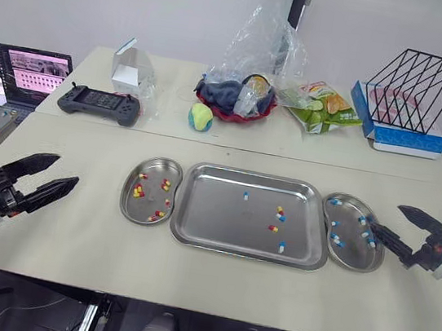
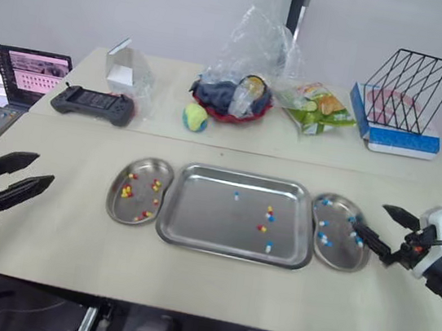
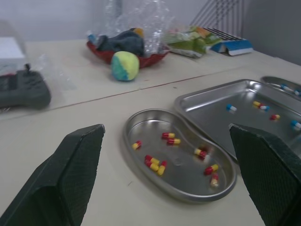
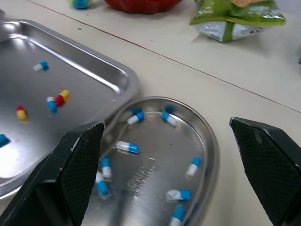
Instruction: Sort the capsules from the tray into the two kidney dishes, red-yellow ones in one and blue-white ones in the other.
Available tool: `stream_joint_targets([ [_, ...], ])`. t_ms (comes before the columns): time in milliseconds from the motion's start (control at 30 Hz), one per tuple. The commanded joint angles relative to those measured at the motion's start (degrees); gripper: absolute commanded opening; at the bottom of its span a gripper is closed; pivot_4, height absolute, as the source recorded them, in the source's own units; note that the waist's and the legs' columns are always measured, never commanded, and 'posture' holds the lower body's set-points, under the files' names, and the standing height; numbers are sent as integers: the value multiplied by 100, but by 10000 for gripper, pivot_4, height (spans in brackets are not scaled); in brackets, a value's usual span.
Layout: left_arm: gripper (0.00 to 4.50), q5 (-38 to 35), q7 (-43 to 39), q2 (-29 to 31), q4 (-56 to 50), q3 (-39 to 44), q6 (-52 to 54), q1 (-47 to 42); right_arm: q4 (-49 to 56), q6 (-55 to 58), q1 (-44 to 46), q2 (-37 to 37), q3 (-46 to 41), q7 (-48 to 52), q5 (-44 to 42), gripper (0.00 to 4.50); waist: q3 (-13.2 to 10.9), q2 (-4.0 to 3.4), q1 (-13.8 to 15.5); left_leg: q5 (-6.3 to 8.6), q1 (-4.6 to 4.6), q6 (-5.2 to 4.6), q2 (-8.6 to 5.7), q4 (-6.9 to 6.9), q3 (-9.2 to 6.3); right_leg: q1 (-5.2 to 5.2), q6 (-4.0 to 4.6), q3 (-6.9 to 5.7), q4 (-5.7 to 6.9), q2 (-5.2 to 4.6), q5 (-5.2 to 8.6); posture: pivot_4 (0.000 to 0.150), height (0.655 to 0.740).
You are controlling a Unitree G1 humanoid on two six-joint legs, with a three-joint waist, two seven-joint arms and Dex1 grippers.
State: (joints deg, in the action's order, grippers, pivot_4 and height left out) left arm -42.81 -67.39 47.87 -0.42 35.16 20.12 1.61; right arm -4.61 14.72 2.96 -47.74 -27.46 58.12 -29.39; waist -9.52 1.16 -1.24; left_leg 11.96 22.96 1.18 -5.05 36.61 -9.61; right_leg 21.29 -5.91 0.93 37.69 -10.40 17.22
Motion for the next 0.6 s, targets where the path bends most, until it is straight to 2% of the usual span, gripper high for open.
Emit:
stream_joint_targets([
  [33,44561,149,-183,86,-528,-207,-193,96,845,385,-42,13,95,-97,-291,45000,0,-3,1,0,-1,0,1,-3,0,0,0,0,-1,0,0,1500,7391],
  [167,44561,160,-457,225,-842,-394,-82,304,2023,981,357,165,947,-484,-351,45000,0,-2,-68,0,-2,0,9,-11,3,3,1,0,-5,5,0,1500,7391],
  [333,44561,132,-534,268,-775,-279,-12,406,2123,1701,1178,314,1711,-839,-285,45000,-1,-2,-77,0,1,1,7,-26,2,11,1,-1,-8,4,0,1500,7391],
  [400,44561,160,-529,260,-782,-213,-50,476,2040,1950,1634,505,2075,-975,-246,45000,-2,0,-68,0,4,1,4,-29,-1,12,1,-2,-12,2,0,1500,7391],
  [500,44561,221,-428,143,-802,-35,-121,765,1149,2028,2888,1133,3234,-1186,553,45000,-2,3,-167,-1,6,3,9,-31,0,29,5,0,-6,5,-2,1500,7391],
  [600,44561,397,-378,62,-933,9,-377,955,420,2085,3467,1662,3568,-1297,793,45000,-1,4,-199,-14,20,24,15,-52,6,71,17,0,7,5,-9,1500,7391],
])
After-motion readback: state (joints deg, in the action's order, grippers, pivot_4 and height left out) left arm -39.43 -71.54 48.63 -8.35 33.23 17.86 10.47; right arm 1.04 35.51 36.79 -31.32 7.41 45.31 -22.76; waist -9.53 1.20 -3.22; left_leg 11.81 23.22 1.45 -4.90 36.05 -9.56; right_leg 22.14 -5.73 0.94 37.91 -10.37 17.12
